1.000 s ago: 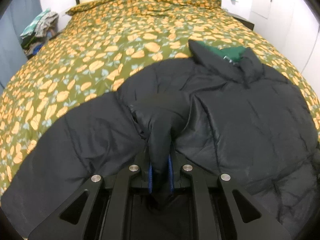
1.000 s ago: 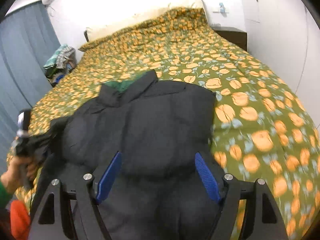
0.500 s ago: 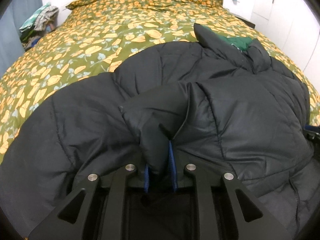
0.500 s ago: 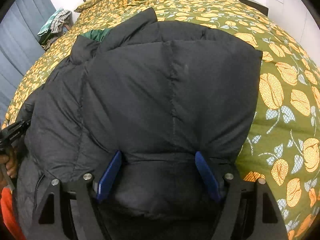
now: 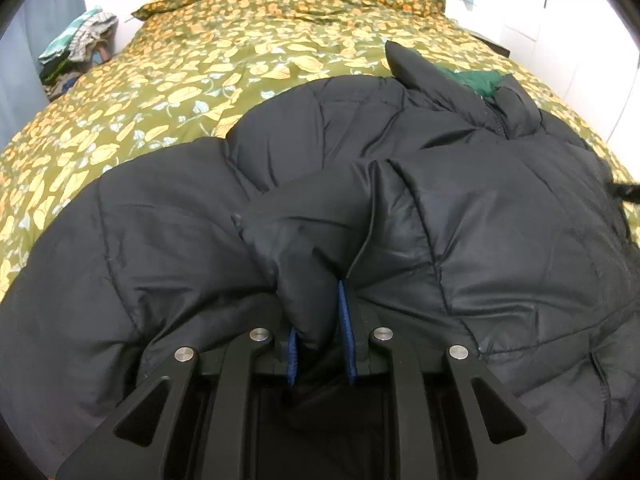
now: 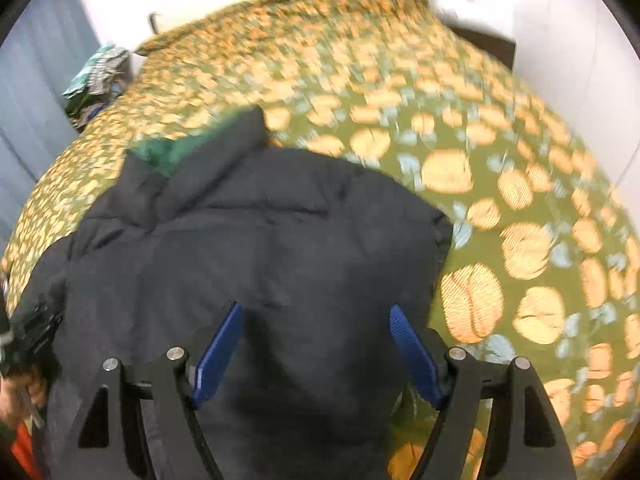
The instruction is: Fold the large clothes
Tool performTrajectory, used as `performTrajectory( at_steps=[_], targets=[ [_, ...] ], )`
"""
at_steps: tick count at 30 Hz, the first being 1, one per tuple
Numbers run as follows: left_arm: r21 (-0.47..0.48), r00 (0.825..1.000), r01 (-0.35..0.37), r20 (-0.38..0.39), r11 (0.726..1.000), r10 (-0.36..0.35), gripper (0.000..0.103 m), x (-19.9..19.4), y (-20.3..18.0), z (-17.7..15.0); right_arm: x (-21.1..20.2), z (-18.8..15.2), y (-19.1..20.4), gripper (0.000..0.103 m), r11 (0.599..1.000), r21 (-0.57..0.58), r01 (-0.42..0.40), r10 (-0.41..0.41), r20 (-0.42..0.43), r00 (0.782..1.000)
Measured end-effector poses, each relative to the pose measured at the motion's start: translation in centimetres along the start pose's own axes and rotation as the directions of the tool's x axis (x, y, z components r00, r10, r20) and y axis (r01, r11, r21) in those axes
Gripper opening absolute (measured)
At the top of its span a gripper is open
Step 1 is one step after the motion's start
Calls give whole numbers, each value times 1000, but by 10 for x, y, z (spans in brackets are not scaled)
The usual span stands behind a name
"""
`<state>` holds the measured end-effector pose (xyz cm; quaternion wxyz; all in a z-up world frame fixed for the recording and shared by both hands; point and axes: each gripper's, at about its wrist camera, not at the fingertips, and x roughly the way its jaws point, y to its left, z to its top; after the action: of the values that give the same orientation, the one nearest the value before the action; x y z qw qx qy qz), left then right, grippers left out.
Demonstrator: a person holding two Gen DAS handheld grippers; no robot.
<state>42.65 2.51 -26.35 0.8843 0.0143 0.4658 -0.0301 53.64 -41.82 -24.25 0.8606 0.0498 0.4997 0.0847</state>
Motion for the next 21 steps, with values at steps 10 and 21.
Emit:
performTrajectory(
  at_steps=[10,21],
  targets=[
    [13,1000,-11,-5,1000,11,18,2,-2,0,10,-11,9,79,998,18,68,-67,-46,997],
    [16,1000,-21,4,1000,21,18,2,-4,-2,-14,0,48,79,996,-69,48,-43,72,997]
  ],
)
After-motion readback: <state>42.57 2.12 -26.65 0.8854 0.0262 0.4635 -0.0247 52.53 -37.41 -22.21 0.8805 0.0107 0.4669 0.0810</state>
